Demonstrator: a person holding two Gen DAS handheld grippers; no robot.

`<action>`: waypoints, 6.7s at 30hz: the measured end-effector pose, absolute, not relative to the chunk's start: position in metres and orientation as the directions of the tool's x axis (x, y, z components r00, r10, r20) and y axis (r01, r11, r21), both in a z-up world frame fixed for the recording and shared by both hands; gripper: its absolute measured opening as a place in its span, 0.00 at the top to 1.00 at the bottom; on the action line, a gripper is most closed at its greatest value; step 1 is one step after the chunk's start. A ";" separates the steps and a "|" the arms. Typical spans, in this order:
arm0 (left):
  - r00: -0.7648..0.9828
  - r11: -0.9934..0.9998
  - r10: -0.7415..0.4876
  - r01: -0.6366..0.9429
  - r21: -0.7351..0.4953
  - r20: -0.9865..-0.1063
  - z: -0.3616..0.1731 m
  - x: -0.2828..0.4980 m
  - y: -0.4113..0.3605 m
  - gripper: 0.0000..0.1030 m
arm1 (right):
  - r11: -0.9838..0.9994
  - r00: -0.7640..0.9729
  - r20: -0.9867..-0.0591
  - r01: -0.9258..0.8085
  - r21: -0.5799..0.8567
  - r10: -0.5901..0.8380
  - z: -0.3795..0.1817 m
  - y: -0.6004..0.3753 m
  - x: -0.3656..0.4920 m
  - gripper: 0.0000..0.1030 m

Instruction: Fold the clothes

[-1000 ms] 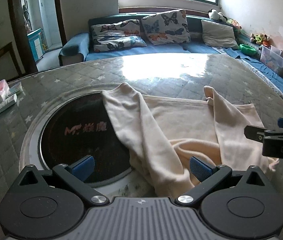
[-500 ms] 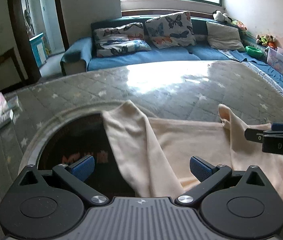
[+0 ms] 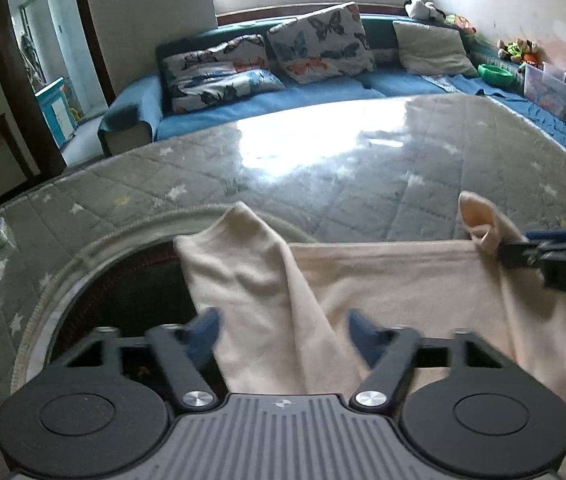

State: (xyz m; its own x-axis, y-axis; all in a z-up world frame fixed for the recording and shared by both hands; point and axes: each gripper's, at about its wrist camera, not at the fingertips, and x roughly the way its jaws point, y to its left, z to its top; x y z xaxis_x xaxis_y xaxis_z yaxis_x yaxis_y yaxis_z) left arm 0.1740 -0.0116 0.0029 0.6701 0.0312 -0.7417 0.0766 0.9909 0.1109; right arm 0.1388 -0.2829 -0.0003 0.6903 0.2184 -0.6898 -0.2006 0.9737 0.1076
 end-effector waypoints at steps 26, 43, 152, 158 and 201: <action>0.715 0.984 0.149 -0.174 0.033 -0.683 0.029 0.023 0.097 0.97 | 0.973 0.812 -0.583 0.146 0.179 -0.014 0.029 -0.438 -0.015 0.96; 0.680 0.993 0.117 -0.084 0.081 -0.724 0.020 -0.021 0.097 0.78 | 0.962 0.741 -0.649 0.269 0.049 -0.174 0.002 -0.452 -0.030 0.76; 0.729 0.980 0.022 0.120 0.160 -0.684 0.003 0.171 0.023 0.83 | 0.937 0.625 -0.720 -0.334 0.105 0.303 0.005 -0.310 0.086 0.89; 0.713 0.967 -0.097 0.233 0.104 -0.694 0.014 0.116 0.006 0.71 | 0.928 0.615 -0.744 -0.372 0.019 0.262 -0.010 -0.303 0.035 0.89; 0.679 0.941 -0.279 0.334 -0.053 -0.679 0.003 0.010 0.016 0.51 | 0.963 0.740 -0.627 0.262 -0.063 -0.243 -0.013 -0.470 -0.039 0.78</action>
